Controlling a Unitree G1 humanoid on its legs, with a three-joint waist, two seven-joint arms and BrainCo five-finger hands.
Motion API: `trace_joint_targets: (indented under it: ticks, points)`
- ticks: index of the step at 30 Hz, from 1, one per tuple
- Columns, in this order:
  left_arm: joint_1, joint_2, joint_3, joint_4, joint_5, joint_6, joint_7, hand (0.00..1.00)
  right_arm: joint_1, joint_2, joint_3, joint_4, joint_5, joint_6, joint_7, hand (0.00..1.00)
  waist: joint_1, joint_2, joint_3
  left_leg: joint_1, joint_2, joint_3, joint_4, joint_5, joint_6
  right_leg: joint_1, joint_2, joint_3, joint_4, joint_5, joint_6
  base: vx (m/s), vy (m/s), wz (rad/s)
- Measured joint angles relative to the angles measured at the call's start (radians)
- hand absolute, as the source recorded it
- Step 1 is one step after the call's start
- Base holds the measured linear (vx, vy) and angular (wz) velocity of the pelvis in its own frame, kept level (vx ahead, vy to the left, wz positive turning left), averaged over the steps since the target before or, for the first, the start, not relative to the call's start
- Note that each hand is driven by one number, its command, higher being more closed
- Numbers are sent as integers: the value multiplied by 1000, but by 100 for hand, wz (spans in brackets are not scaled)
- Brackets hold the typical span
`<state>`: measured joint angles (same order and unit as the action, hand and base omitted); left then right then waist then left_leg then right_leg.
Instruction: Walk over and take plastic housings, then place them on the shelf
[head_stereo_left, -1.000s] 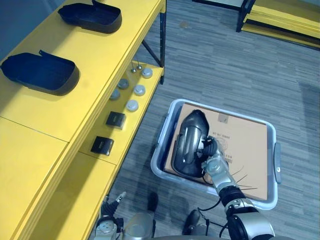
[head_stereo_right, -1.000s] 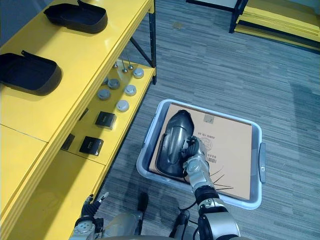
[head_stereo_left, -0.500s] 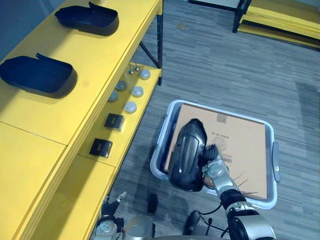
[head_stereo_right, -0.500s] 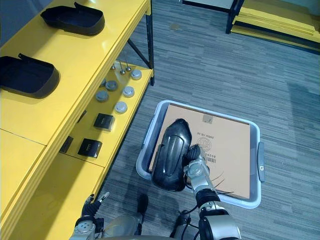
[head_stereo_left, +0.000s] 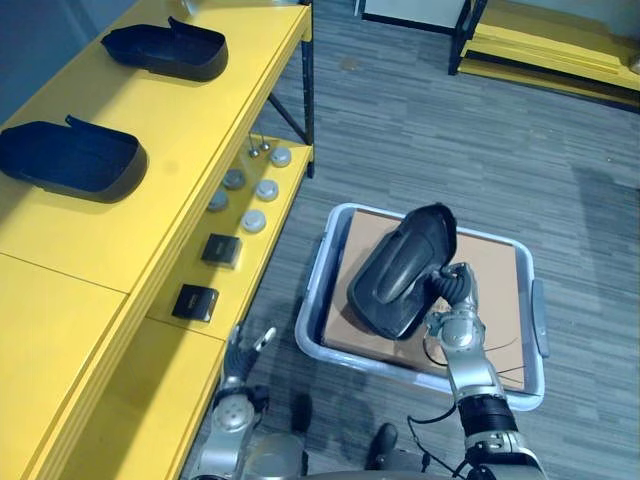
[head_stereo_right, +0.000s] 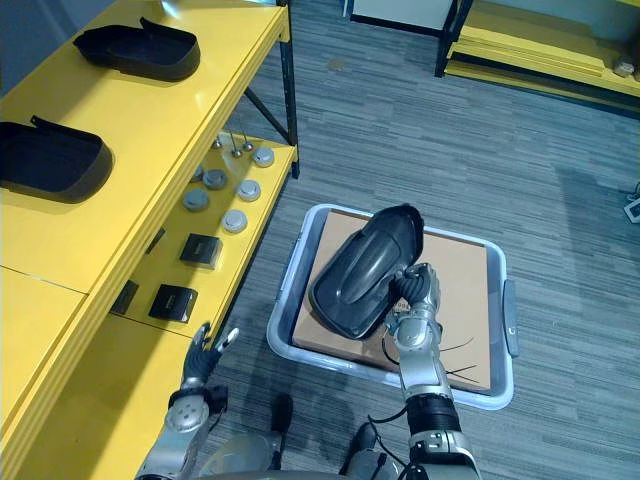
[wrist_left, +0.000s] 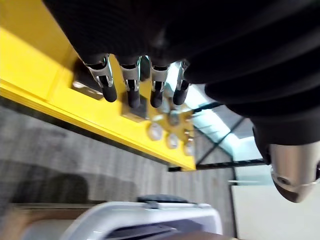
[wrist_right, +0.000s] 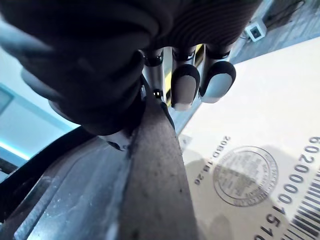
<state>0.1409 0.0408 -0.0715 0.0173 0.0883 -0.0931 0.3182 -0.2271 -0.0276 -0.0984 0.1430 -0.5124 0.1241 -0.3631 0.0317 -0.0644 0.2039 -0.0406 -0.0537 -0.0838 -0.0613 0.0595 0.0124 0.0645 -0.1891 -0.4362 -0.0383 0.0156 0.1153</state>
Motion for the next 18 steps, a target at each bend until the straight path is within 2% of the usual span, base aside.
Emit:
trace_joint_targets:
  ticks: [6,12,18]
  points:
    - [-58,12,-103,-312,35,-34,56,0,-7,-8,70,-85,-90,-9,-5,100,-16,2,-52,11,0,0,7,0,0,15,0,1,0,-1,0,29,-6,1]
    - [-155,22,-207,-353,83,-47,54,0,-24,-21,146,-135,-129,-22,-5,100,-21,4,-71,33,4,16,6,-1,2,19,1,29,9,-2,-1,-42,6,-11]
    - [-169,20,-252,-338,166,-16,54,0,-37,-18,215,-174,-141,-28,-3,100,-22,10,-112,37,6,34,-6,-1,3,2,1,55,16,0,-2,-19,12,-13]
